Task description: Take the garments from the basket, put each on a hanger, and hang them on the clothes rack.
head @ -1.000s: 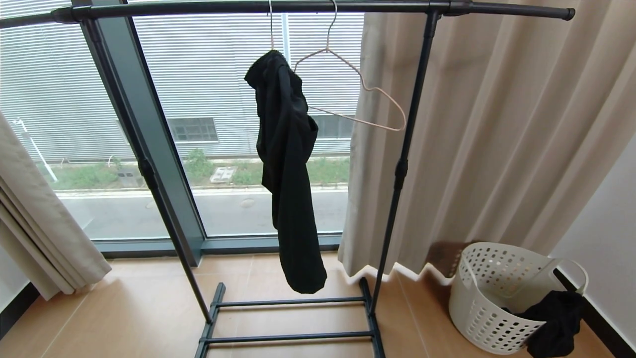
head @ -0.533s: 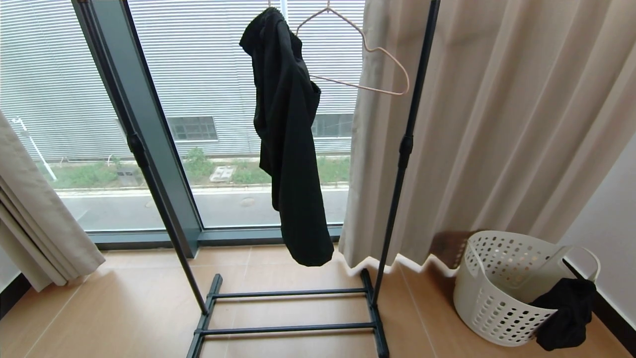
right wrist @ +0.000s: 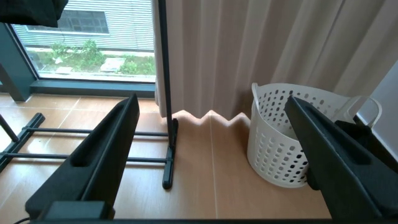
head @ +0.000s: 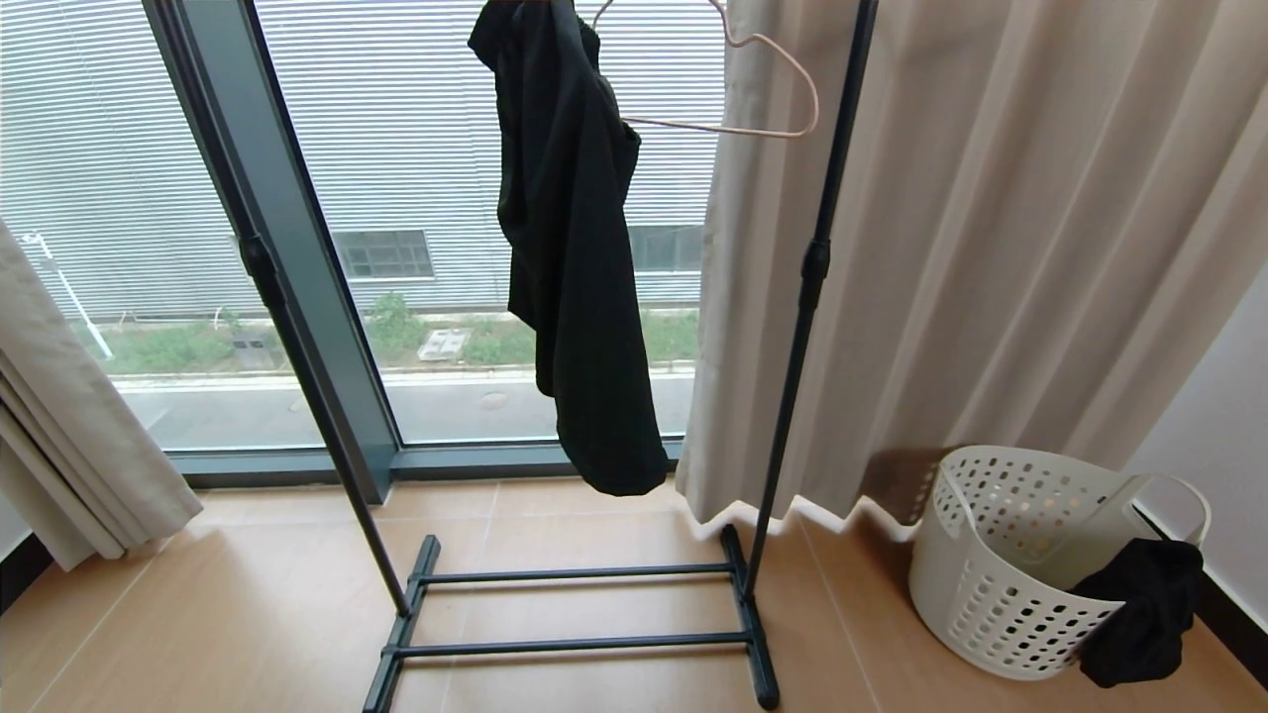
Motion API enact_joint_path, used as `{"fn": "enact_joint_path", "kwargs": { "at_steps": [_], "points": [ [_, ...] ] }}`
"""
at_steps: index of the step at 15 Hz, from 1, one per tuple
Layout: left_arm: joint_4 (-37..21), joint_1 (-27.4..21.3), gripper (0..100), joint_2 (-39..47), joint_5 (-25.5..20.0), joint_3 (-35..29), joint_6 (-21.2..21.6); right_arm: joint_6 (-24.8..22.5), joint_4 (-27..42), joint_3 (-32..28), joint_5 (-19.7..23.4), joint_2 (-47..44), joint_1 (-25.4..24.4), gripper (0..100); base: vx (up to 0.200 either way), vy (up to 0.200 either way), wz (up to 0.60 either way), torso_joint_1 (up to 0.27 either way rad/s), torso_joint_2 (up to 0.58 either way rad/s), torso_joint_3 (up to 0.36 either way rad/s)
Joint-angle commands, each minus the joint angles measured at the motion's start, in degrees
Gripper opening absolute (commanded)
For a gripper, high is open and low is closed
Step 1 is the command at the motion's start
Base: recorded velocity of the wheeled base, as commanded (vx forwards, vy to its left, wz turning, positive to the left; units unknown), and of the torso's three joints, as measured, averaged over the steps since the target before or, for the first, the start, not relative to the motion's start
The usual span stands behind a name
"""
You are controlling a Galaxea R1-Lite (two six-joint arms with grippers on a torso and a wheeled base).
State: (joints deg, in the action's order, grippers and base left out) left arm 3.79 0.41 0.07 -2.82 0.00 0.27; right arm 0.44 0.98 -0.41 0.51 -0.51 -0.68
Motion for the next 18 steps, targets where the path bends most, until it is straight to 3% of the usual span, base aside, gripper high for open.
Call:
{"fn": "enact_joint_path", "kwargs": {
  "at_steps": [1,4,10,12,18],
  "points": [
    [0.0,0.0,100,0.0,0.0,0.0,0.0,0.0,0.0,0.0,0.0,-0.1,0.0,100,0.000,0.000,0.00,0.000,0.00,0.000],
    [0.0,0.0,100,0.1,0.0,0.0,-0.1,0.0,0.0,0.0,0.0,-0.1,0.0,100,0.000,0.000,0.00,0.000,0.00,0.000],
    [0.0,0.0,100,0.1,-0.1,0.0,0.0,0.1,0.0,0.0,0.0,-0.1,0.0,100,0.000,0.000,-0.60,-0.004,0.00,0.005],
    [0.0,0.0,100,0.1,-0.1,0.0,0.0,0.0,0.0,0.0,0.0,-0.1,0.0,100,0.000,0.000,0.00,0.000,0.00,0.000],
    [0.0,0.0,100,0.1,0.0,0.0,0.1,0.1,0.0,0.0,0.0,-0.1,0.0,100,0.000,-0.200,0.00,0.002,0.00,0.004]
  ]
}}
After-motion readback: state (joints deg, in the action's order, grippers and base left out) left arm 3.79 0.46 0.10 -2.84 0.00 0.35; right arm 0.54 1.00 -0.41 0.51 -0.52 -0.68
